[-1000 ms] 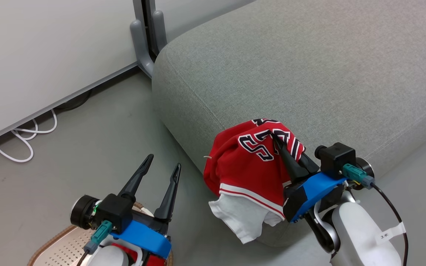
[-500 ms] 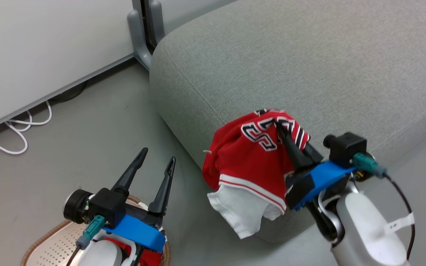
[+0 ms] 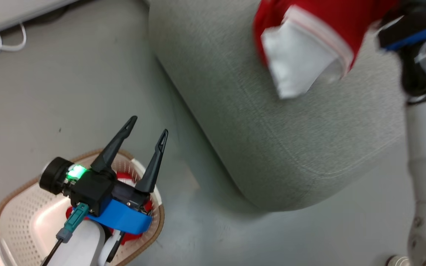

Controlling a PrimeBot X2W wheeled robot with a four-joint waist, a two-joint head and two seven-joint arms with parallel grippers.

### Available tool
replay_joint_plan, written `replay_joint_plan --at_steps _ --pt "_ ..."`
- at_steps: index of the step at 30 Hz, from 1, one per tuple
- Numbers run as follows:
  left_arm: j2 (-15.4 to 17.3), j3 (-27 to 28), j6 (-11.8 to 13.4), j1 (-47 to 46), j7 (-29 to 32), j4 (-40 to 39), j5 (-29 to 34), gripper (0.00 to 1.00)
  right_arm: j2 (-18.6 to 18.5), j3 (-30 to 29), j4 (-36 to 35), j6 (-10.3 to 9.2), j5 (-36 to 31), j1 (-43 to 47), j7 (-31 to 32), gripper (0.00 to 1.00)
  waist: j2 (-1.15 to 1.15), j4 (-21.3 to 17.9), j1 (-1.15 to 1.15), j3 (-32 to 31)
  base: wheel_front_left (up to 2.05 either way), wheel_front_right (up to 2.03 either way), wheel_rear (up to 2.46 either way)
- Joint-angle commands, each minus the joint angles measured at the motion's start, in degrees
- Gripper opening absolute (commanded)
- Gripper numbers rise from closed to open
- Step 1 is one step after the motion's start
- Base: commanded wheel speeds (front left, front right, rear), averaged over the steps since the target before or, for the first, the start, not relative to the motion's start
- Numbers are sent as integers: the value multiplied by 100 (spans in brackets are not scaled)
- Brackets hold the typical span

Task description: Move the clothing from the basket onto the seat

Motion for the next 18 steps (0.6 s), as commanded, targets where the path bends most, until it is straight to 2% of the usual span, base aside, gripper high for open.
replay_joint_plan --at_steps 1,9,18 --pt "80 31 -2 -107 4 -77 32 100 -45 -163 54 3 49 -288 11 0 0 394 -1 691 0 0 0" --pt "412 -107 1 -180 103 -706 216 100 -949 -1400 499 2 -425 -1457 34 0 0 887 -1 1717 0 0 0" --pt "547 -109 70 -283 74 -1347 303 100 -1414 -2456 1303 2 -778 -1672 -251 0 0 1333 -1 2412 0 0 0"
